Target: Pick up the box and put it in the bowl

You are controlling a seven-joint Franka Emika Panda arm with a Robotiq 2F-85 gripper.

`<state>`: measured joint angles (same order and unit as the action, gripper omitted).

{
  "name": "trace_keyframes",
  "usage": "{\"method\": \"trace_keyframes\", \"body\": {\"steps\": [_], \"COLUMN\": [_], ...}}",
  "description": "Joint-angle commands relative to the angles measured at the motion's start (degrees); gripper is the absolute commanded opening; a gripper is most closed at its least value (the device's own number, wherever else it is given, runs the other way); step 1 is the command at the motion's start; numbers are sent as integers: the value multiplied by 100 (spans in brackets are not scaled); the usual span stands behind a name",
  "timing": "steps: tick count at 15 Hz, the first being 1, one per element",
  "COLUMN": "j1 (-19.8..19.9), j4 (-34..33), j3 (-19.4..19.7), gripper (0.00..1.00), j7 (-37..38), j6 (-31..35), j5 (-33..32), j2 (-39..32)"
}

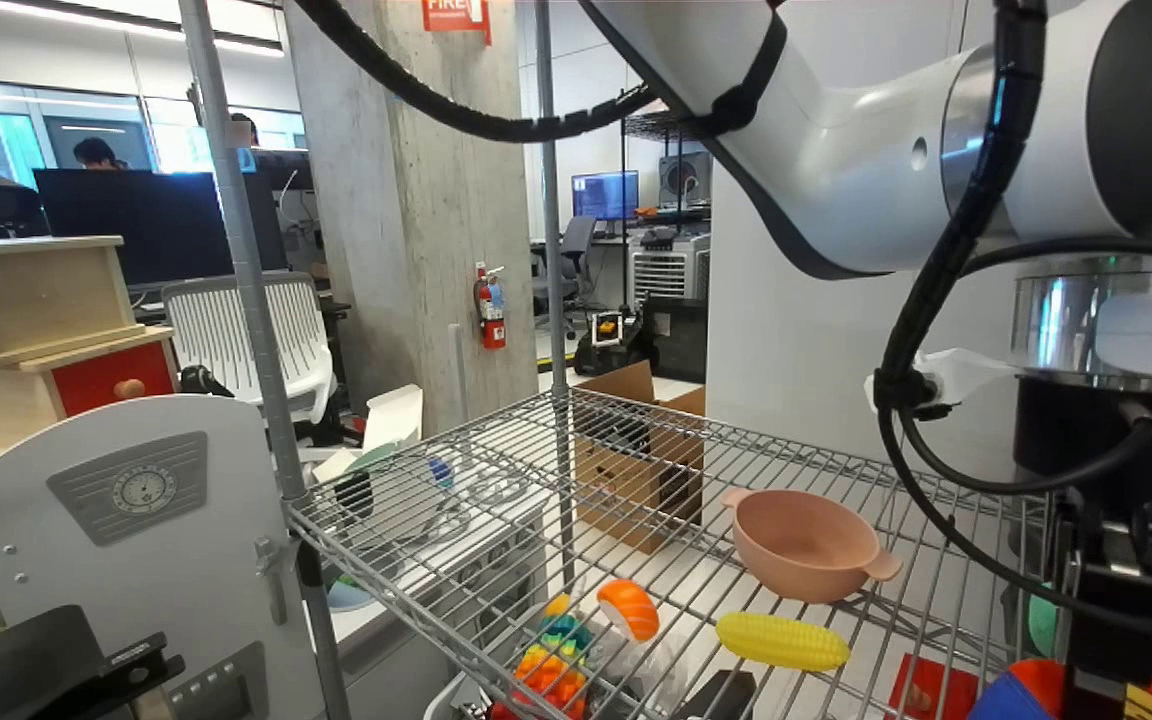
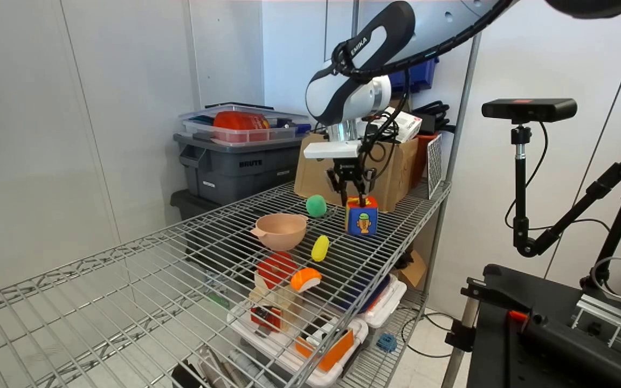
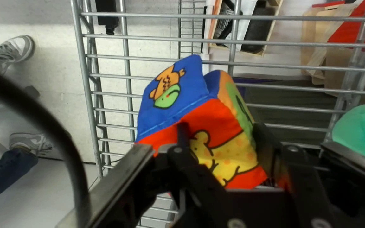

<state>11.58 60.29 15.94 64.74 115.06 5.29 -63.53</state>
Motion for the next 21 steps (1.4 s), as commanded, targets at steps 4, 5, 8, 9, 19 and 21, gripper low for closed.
{"method": "trace_keyframes", "body": {"steps": [4, 5, 8, 9, 19, 21], "j1": [40, 31, -25, -55, -540, -653], "j4": [-496, -472, -237, -117, 874, 868], "j3": [-20, -27, -107, -131, -214, -313], "gripper": [2, 0, 1, 1, 1, 1], "j7": [-77, -114, -415, -542, -1446, -1463], "j6": [-430, -409, -302, -280, -382, -532], "j5": [-98, -96, -76, -76, -136, -221], "j2": [-217, -186, 48, 156, 1727, 2035]}}
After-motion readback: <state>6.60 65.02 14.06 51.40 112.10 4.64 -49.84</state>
